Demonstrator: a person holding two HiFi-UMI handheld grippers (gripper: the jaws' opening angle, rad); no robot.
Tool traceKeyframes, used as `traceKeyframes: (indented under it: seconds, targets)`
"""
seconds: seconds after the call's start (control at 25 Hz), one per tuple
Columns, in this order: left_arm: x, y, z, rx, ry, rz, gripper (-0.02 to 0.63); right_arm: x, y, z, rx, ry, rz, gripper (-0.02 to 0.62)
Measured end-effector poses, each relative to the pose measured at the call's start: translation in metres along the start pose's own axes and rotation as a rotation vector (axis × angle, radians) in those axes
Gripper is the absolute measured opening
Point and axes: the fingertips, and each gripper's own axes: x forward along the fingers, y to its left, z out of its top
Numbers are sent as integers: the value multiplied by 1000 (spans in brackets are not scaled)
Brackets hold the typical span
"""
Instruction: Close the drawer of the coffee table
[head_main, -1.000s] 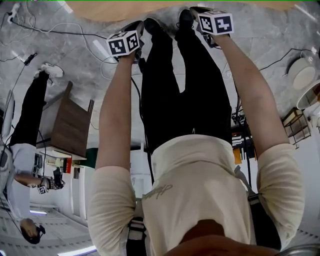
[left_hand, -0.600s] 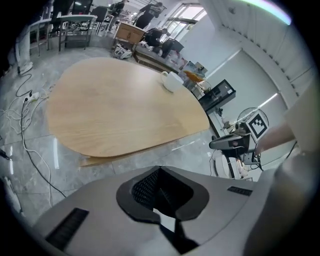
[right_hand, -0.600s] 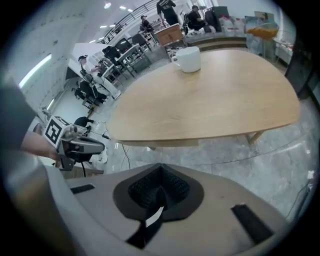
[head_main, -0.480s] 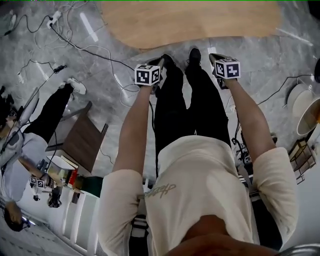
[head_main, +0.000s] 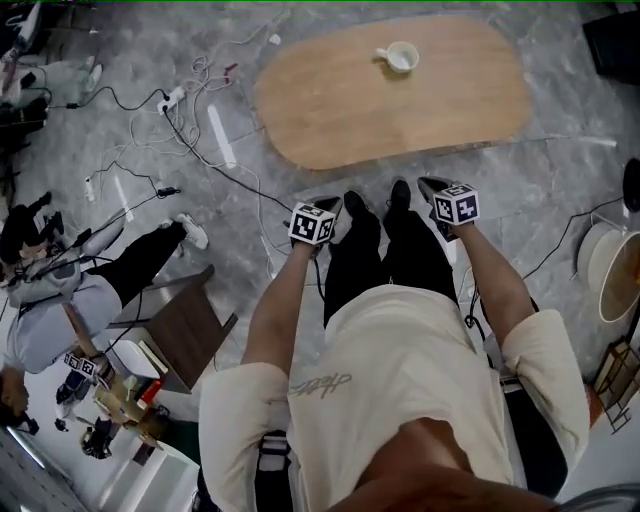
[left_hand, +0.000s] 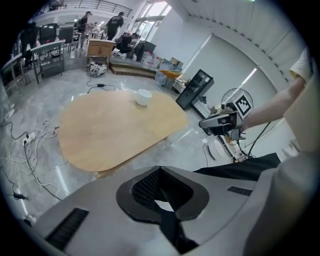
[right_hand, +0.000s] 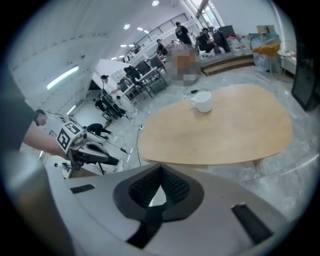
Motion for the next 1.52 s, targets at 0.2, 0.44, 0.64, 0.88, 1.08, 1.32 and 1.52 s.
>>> traceKeyframes:
  seconds: [0.2, 0.44, 0.64, 0.88, 1.08, 1.32, 1.52]
  targets:
    - [-54, -56, 41, 78, -119, -13, 5, -69, 36, 59, -129, -222, -10, -5]
    - [-141, -95, 132, 145, -403, 56, 5, -157, 60, 141, -166, -502, -25, -5]
    - [-225, -129, 187, 255, -590, 118, 5, -221, 98, 193, -258, -653, -68, -5]
    - [-300, -168, 219, 327, -756, 139, 5, -283, 158, 213, -461, -739, -121, -5]
    - [-361, -192, 247, 400, -896, 168, 5, -319, 211, 230, -513, -804, -36, -5]
    - [-401, -202, 259, 411, -979, 174, 5, -351, 260, 247, -564, -889, 13, -6]
    - [-411, -213, 262, 435, -1019, 164, 5, -369, 277, 245, -615, -936, -14, -6]
